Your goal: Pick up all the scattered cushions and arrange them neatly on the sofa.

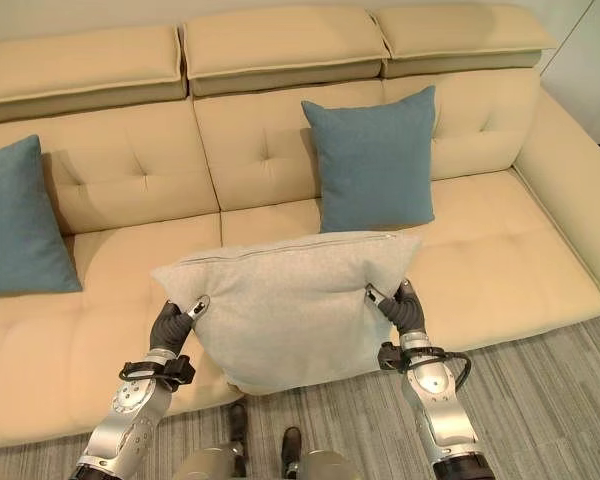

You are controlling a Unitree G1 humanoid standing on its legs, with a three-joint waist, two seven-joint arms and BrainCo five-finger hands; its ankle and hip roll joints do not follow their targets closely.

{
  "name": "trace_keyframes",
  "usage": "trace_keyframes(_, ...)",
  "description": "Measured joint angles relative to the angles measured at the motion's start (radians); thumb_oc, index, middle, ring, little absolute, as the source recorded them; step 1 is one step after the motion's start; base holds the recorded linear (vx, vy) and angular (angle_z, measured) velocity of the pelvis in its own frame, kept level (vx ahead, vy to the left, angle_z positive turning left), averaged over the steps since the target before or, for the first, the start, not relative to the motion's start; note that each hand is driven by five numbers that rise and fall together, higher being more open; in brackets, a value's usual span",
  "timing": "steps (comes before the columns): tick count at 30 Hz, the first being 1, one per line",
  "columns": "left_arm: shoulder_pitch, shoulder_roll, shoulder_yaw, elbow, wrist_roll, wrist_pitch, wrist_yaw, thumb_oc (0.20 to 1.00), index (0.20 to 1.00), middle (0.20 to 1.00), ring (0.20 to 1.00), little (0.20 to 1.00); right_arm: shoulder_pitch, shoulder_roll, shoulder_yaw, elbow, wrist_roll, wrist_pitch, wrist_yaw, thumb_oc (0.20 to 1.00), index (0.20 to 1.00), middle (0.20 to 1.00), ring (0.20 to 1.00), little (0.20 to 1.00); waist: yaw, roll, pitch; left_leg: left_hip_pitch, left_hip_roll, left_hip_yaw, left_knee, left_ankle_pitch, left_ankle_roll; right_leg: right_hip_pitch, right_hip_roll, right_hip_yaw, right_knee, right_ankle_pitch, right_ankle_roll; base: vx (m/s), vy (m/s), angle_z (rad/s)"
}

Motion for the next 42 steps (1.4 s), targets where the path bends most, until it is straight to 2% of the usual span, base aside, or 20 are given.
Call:
trace_keyframes(1, -0.013, 0.013, -0.001, -0.002, 0.000, -0.001, 0.001, 0.200, 0.200, 0.200, 0.200, 0.200, -0.007, 0.001, 0.000, -0.001, 0.000, 0.000, -0.001, 0.200, 0.200, 0.200, 0.200, 0.200, 0.000, 0.017, -0.001, 0.022, 0.011, -0.005, 0.001, -0.057, 0.020, -0.026, 0.004, 0.002, 0.082, -0.050, 0.010, 0.14, 0.255, -0.43)
trace_keyframes(3, -0.034, 0.026, 0.004, -0.004, 0.000, -0.004, 0.003, 0.200, 0.200, 0.200, 0.200, 0.200, -0.020, -0.001, 0.001, -0.002, -0.001, 0.000, -0.002, 0.200, 0.200, 0.200, 0.200, 0.200, 0.012, 0.029, 0.005, 0.018, 0.005, 0.021, 0.010, -0.067, 0.035, -0.146, -0.026, -0.001, 0.305, -0.106, 0.048, 0.10, 0.167, -0.44)
trace_keyframes(4, -0.044, 0.030, 0.006, -0.004, 0.000, -0.004, 0.005, 0.200, 0.200, 0.200, 0.200, 0.200, -0.020, -0.002, 0.001, -0.002, -0.001, 0.000, -0.002, 0.200, 0.200, 0.200, 0.200, 0.200, 0.011, 0.030, 0.005, 0.017, -0.008, 0.022, 0.018, -0.077, 0.049, -0.209, -0.066, -0.009, 0.415, -0.163, 0.044, 0.11, 0.125, -0.30)
trace_keyframes(6, -0.049, 0.028, 0.011, -0.004, 0.001, -0.009, 0.010, 0.200, 0.200, 0.200, 0.200, 0.200, -0.019, -0.002, 0.008, -0.002, -0.002, 0.000, -0.001, 0.200, 0.200, 0.200, 0.200, 0.200, 0.005, 0.039, 0.003, 0.019, -0.031, 0.036, 0.023, -0.103, 0.070, -0.290, -0.166, -0.002, 0.512, -0.183, 0.063, 0.09, 0.055, -0.21)
trace_keyframes(8, -0.049, 0.029, 0.019, -0.003, 0.001, -0.009, 0.018, 0.200, 0.200, 0.200, 0.200, 0.200, -0.013, -0.003, 0.022, -0.002, -0.003, 0.003, 0.001, 0.200, 0.200, 0.200, 0.200, 0.200, 0.006, 0.044, 0.007, 0.022, -0.034, 0.042, 0.023, -0.107, 0.058, -0.339, -0.196, 0.029, 0.450, -0.177, 0.066, 0.09, -0.010, -0.21)
trace_keyframes(10, -0.050, 0.032, 0.032, 0.003, 0.001, -0.010, 0.019, 0.200, 0.200, 0.200, 0.200, 0.200, -0.010, -0.003, 0.030, 0.001, -0.005, 0.004, 0.006, 0.200, 0.200, 0.200, 0.200, 0.200, 0.010, 0.045, 0.007, 0.024, -0.017, 0.040, 0.024, -0.116, 0.043, -0.377, -0.132, 0.058, 0.372, -0.154, 0.066, 0.06, -0.060, 0.03)
trace_keyframes(12, -0.045, 0.033, 0.030, 0.003, 0.002, -0.008, 0.018, 0.200, 0.200, 0.200, 0.200, 0.200, -0.003, -0.002, 0.031, 0.002, -0.005, 0.004, 0.005, 0.200, 0.200, 0.200, 0.200, 0.200, 0.008, 0.027, 0.002, 0.027, -0.028, 0.030, 0.043, -0.123, 0.032, -0.359, -0.100, 0.047, 0.244, -0.068, 0.022, 0.08, -0.105, 0.46)
trace_keyframes(13, -0.018, 0.012, 0.028, 0.002, 0.005, -0.006, 0.016, 0.200, 0.200, 0.200, 0.200, 0.200, 0.004, -0.005, 0.030, 0.008, -0.008, 0.004, 0.008, 0.200, 0.200, 0.200, 0.200, 0.200, -0.003, 0.005, -0.011, 0.070, -0.059, -0.001, 0.046, -0.135, 0.013, -0.290, -0.096, 0.075, 0.149, 0.062, -0.035, 0.05, -0.139, 0.62)
trace_keyframes(15, 0.000, 0.000, 0.023, -0.007, 0.007, -0.006, 0.014, 0.200, 0.200, 0.200, 0.200, 0.200, 0.003, -0.007, 0.024, 0.014, -0.009, 0.004, 0.007, 0.200, 0.200, 0.200, 0.200, 0.200, 0.011, 0.017, -0.019, 0.074, -0.043, -0.007, 0.061, -0.144, -0.007, -0.243, -0.088, 0.054, 0.100, 0.079, -0.038, 0.01, -0.108, 0.44)
trace_keyframes(20, -0.014, -0.001, 0.006, -0.012, 0.006, -0.006, 0.000, 0.200, 0.200, 0.200, 0.200, 0.200, 0.000, -0.014, -0.002, 0.010, -0.008, 0.004, 0.003, 0.200, 0.200, 0.200, 0.200, 0.200, 0.011, -0.025, -0.019, -0.025, -0.035, -0.037, 0.278, -0.182, -0.070, -0.157, -0.110, -0.008, 0.010, 0.096, -0.098, 0.00, -0.037, 0.47)
trace_keyframes(22, -0.014, 0.002, 0.004, -0.012, 0.005, -0.006, -0.001, 0.200, 0.200, 0.200, 0.200, 0.200, 0.003, -0.012, -0.003, 0.006, -0.007, 0.004, 0.003, 0.200, 0.200, 0.200, 0.200, 0.200, 0.008, -0.037, -0.020, -0.038, -0.005, -0.033, 0.309, -0.196, -0.079, -0.141, -0.111, -0.019, -0.007, 0.092, -0.105, 0.01, 0.094, 0.20)
trace_keyframes(23, -0.022, 0.008, 0.003, -0.013, 0.005, -0.006, -0.001, 0.200, 0.200, 0.200, 0.200, 0.200, 0.005, -0.012, -0.006, 0.001, -0.004, 0.004, 0.003, 0.200, 0.200, 0.200, 0.200, 0.200, -0.006, -0.051, -0.018, -0.058, 0.070, -0.029, 0.293, -0.194, -0.089, -0.133, -0.107, -0.033, -0.027, 0.092, -0.101, 0.02, 0.084, 0.19)
trace_keyframes(25, -0.026, 0.008, -0.003, -0.013, 0.005, -0.003, 0.000, 0.200, 0.200, 0.200, 0.200, 0.200, 0.004, -0.011, -0.011, 0.002, -0.001, 0.004, 0.002, 0.200, 0.200, 0.200, 0.200, 0.200, -0.010, -0.058, -0.014, -0.069, 0.154, -0.047, 0.248, -0.175, -0.121, -0.139, -0.107, -0.026, -0.021, 0.092, -0.100, 0.03, 0.079, -0.01)
trace_keyframes(26, -0.028, 0.007, -0.010, -0.013, 0.005, 0.001, 0.000, 0.200, 0.200, 0.200, 0.200, 0.200, 0.005, -0.013, -0.015, 0.002, 0.000, 0.004, -0.001, 0.200, 0.200, 0.200, 0.200, 0.200, -0.012, -0.057, -0.014, -0.071, 0.183, -0.047, 0.227, -0.158, -0.137, -0.143, -0.108, -0.025, -0.017, 0.094, -0.098, 0.07, 0.192, -0.11)
trace_keyframes(27, -0.030, 0.003, -0.018, -0.013, 0.005, 0.004, 0.001, 0.200, 0.200, 0.200, 0.200, 0.200, 0.006, -0.014, -0.021, 0.003, 0.000, 0.004, -0.003, 0.200, 0.200, 0.200, 0.200, 0.200, -0.018, -0.050, -0.014, -0.071, 0.199, -0.061, 0.202, -0.142, -0.144, -0.141, -0.110, -0.017, -0.019, 0.102, -0.064, 0.09, 0.258, -0.17)
trace_keyframes(29, -0.035, -0.011, -0.023, -0.013, 0.005, 0.008, 0.002, 0.200, 0.200, 0.200, 0.200, 0.200, 0.005, -0.019, -0.033, 0.002, -0.001, 0.004, -0.008, 0.200, 0.200, 0.200, 0.200, 0.200, -0.026, -0.030, -0.018, -0.062, 0.196, -0.064, 0.141, -0.122, -0.150, -0.138, -0.111, -0.019, -0.031, 0.113, -0.046, 0.07, 0.203, -0.10)
trace_keyframes(31, -0.038, -0.011, -0.038, -0.013, 0.005, 0.008, -0.003, 0.200, 0.200, 0.200, 0.200, 0.200, 0.004, -0.040, -0.045, 0.004, -0.002, 0.005, -0.008, 0.200, 0.200, 0.200, 0.200, 0.200, -0.041, 0.013, -0.019, -0.022, 0.187, -0.051, 0.055, -0.055, -0.152, -0.123, -0.107, -0.017, -0.041, 0.119, -0.019, 0.05, 0.168, -0.14)
trace_keyframes(35, -0.046, 0.018, -0.034, -0.020, 0.007, 0.010, -0.001, 0.200, 0.200, 0.200, 0.200, 0.200, 0.005, -0.035, -0.036, 0.001, -0.009, 0.007, -0.007, 0.200, 0.200, 0.200, 0.200, 0.200, -0.034, 0.000, -0.024, 0.012, 0.105, -0.005, 0.001, -0.042, -0.106, -0.123, -0.189, 0.010, -0.051, 0.131, 0.045, 0.03, 0.102, -0.10)
trace_keyframes(37, -0.047, 0.035, -0.022, -0.022, 0.008, 0.010, 0.000, 0.200, 0.200, 0.200, 0.200, 0.200, 0.005, -0.034, -0.020, 0.001, -0.014, 0.010, -0.006, 0.200, 0.200, 0.200, 0.200, 0.200, -0.028, -0.001, -0.025, 0.018, 0.079, -0.005, 0.001, -0.051, -0.093, -0.109, -0.212, 0.013, -0.065, 0.134, 0.058, 0.05, 0.095, 0.05)
trace_keyframes(42, -0.097, 0.071, 0.003, -0.023, 0.015, 0.010, 0.009, 0.200, 0.200, 0.200, 0.200, 0.200, -0.017, -0.034, -0.001, 0.002, -0.042, 0.026, -0.006, 0.200, 0.200, 0.200, 0.200, 0.200, 0.011, -0.020, -0.033, 0.025, 0.064, 0.000, 0.001, -0.057, -0.085, -0.079, -0.223, 0.017, -0.111, 0.147, 0.076, 0.07, 0.047, 0.02)
